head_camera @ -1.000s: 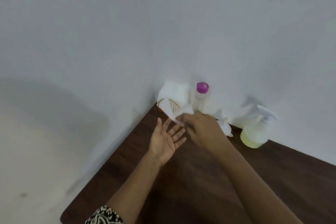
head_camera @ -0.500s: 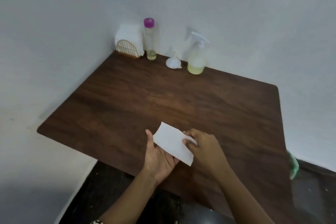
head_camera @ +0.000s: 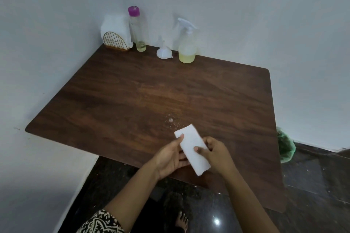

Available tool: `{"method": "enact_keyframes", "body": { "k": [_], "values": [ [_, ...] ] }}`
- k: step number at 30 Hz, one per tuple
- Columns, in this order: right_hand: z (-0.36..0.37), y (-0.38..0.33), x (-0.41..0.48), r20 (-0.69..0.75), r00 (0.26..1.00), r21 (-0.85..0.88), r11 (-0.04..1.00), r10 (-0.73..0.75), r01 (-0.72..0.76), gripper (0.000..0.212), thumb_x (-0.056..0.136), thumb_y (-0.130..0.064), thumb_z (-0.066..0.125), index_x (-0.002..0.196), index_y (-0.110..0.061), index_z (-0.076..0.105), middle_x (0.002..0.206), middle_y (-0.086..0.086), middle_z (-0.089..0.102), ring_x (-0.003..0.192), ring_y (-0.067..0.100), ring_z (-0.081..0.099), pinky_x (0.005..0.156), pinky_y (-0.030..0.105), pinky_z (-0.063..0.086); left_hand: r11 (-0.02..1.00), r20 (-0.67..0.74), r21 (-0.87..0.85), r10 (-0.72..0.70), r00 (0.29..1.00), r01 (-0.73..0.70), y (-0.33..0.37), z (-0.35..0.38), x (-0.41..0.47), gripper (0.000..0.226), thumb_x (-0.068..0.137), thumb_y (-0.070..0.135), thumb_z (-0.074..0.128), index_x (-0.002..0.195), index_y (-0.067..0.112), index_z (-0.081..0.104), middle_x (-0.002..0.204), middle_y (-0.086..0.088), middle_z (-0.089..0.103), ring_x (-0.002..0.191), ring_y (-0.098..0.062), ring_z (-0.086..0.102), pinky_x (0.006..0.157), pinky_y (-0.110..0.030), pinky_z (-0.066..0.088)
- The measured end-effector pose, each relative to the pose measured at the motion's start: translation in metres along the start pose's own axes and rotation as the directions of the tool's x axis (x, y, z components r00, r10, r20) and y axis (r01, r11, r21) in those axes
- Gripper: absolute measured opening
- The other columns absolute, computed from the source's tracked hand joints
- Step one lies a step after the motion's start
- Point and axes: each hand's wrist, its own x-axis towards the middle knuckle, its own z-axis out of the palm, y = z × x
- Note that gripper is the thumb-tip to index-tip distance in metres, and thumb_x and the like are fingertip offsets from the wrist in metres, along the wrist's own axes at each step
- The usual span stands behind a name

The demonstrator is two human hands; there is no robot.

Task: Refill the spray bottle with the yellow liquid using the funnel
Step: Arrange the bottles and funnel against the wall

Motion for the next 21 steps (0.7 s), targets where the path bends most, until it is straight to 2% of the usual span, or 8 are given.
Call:
{"method": "enact_keyframes", "body": {
  "k": [3, 6, 8, 11, 13, 15, 18, 21],
  "values": [
    [-0.01, 0.012, 0.006, -0.32, 0.947, 0.068, 0.998, 0.026, -0.005, 0.01, 0.084, -0.019, 0.07, 0.09, -0.017, 0.062, 0.092, -0.001, 0.067, 0.082, 0.015, 0.062, 0.059, 0.022, 0.042, 0.98, -0.114, 0.125, 0.167, 0.979, -0.153, 0.011, -0.008, 0.004, 0.037, 0.097, 0.038, 0.042, 0.131, 0.027, 0.053, 0.135, 0.0, 0.057, 0.121, -0.02, 0.055, 0.101, -0.04, 0.043],
    [-0.019, 0.033, 0.015, -0.413, 0.902, -0.071, 0.982, 0.129, -0.173, 0.032, 0.083, -0.027, 0.07, 0.109, -0.013, 0.059, 0.106, 0.003, 0.065, 0.09, 0.019, 0.06, 0.067, 0.027, 0.04, 0.873, -0.354, 0.397, 0.43, 0.83, -0.283, 0.017, -0.032, 0.005, 0.027, 0.099, 0.026, 0.05, 0.124, 0.027, 0.059, 0.132, 0.002, 0.059, 0.12, -0.017, 0.056, 0.094, -0.029, 0.045],
    [-0.019, 0.048, 0.017, -0.388, 0.917, -0.377, 0.893, 0.089, -0.246, 0.041, 0.084, -0.035, 0.068, 0.115, -0.012, 0.053, 0.109, 0.005, 0.061, 0.095, 0.025, 0.06, 0.066, 0.029, 0.039, 0.723, -0.39, 0.648, 0.586, 0.711, -0.24, 0.012, -0.057, 0.003, 0.028, 0.098, 0.023, 0.052, 0.125, 0.023, 0.06, 0.13, 0.002, 0.059, 0.123, -0.016, 0.053, 0.097, -0.026, 0.041],
    [-0.017, 0.056, 0.018, -0.466, 0.873, -0.572, 0.802, -0.145, -0.172, 0.031, 0.089, -0.027, 0.062, 0.112, -0.008, 0.054, 0.113, 0.012, 0.056, 0.104, 0.031, 0.055, 0.069, 0.035, 0.045, 0.353, -0.244, 0.935, 0.715, 0.655, -0.037, 0.001, -0.092, 0.001, 0.036, 0.097, 0.021, 0.054, 0.132, 0.019, 0.056, 0.14, -0.002, 0.052, 0.131, -0.019, 0.044, 0.11, -0.035, 0.034],
    [-0.014, 0.058, 0.027, -0.376, 0.864, -0.685, 0.729, -0.334, -0.016, 0.033, 0.092, -0.024, 0.053, 0.119, -0.006, 0.057, 0.128, 0.014, 0.055, 0.118, 0.035, 0.052, 0.086, 0.043, 0.048, 0.138, -0.162, 0.986, 0.728, 0.666, 0.089, -0.005, -0.109, 0.004, 0.042, 0.095, 0.019, 0.054, 0.137, 0.017, 0.051, 0.147, -0.006, 0.045, 0.139, -0.023, 0.035, 0.117, -0.045, 0.023],
    [-0.005, 0.059, 0.041, -0.191, 0.906, -0.79, 0.607, -0.377, 0.087, 0.056, 0.095, -0.044, 0.03, 0.135, -0.009, 0.048, 0.146, 0.01, 0.043, 0.134, 0.029, 0.041, 0.105, 0.05, 0.035, 0.024, -0.158, 0.979, 0.727, 0.669, 0.204, -0.01, -0.118, 0.009, 0.045, 0.096, 0.021, 0.05, 0.141, 0.017, 0.046, 0.152, -0.008, 0.038, 0.143, -0.025, 0.028, 0.117, -0.048, 0.017],
    [0.023, 0.063, 0.052, -0.074, 0.974, -0.809, 0.584, -0.214, 0.067, 0.102, 0.077, -0.072, -0.019, 0.15, -0.01, 0.017, 0.159, 0.007, 0.012, 0.147, 0.023, 0.011, 0.117, 0.046, 0.009, -0.02, -0.179, 0.957, 0.742, 0.646, 0.289, -0.015, -0.122, 0.013, 0.047, 0.099, 0.027, 0.044, 0.145, 0.018, 0.04, 0.155, -0.007, 0.033, 0.145, -0.024, 0.023, 0.117, -0.049, 0.015],
    [0.059, 0.063, 0.046, -0.108, 0.983, -0.786, 0.618, -0.149, 0.008, 0.104, 0.077, -0.073, -0.02, 0.15, -0.006, 0.012, 0.158, 0.013, 0.013, 0.147, 0.027, 0.01, 0.117, 0.048, 0.007, -0.019, -0.198, 0.948, 0.748, 0.633, 0.318, -0.016, -0.121, 0.016, 0.049, 0.099, 0.029, 0.042, 0.147, 0.019, 0.037, 0.156, -0.004, 0.031, 0.146, -0.022, 0.022, 0.117, -0.048, 0.013]
  ]
}}
